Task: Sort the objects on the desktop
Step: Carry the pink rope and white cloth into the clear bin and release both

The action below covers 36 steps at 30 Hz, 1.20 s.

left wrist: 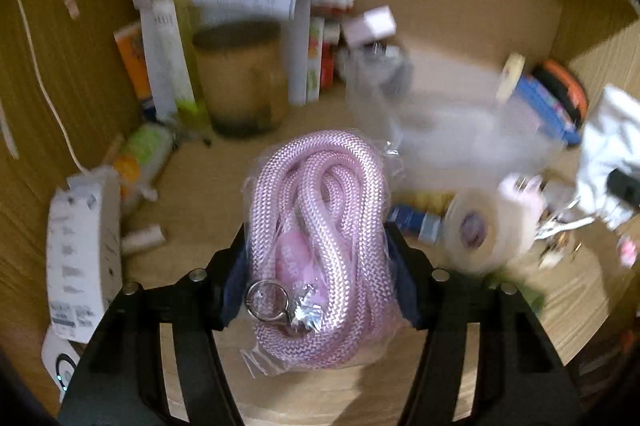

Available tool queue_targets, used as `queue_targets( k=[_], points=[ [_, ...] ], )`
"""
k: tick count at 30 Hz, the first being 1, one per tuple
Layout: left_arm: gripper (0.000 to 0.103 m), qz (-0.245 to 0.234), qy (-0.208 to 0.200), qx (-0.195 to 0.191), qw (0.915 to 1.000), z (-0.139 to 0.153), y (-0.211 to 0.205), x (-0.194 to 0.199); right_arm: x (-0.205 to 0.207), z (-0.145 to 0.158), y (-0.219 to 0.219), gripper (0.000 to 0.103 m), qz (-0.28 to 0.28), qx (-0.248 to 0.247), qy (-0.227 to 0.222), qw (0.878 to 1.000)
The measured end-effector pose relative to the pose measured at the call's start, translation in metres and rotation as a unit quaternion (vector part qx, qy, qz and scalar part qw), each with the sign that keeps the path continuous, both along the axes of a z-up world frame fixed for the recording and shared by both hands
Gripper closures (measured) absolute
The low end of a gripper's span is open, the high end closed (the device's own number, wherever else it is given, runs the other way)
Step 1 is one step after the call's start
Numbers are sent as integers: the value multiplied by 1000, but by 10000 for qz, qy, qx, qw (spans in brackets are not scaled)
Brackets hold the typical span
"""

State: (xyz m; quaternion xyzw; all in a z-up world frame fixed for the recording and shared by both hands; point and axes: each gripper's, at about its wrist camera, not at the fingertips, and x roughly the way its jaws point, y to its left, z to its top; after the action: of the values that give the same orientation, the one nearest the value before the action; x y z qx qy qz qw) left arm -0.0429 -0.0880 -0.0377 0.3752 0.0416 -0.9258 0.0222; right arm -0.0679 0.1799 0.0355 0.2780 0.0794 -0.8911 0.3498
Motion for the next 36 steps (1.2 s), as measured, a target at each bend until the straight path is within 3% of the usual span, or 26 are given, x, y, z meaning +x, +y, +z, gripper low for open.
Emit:
queue_targets(
  k=[6,15,24,36],
  points=[
    [42,-203,602,103,9979,46,13,1,-13,16,3,75,-78,-142,90,9998],
    [42,-569,882,178,9943,75,33,-22,-27,36,9,75,-181,-284,335,9989],
    [42,-809,813,312,9929,72,46,-54,-58,40,7,75,-373,-191,345,9985],
    [42,-1068,222,388,9933,36,57,-105,-118,-3,-15,75,-511,419,-233,9975]
  ],
)
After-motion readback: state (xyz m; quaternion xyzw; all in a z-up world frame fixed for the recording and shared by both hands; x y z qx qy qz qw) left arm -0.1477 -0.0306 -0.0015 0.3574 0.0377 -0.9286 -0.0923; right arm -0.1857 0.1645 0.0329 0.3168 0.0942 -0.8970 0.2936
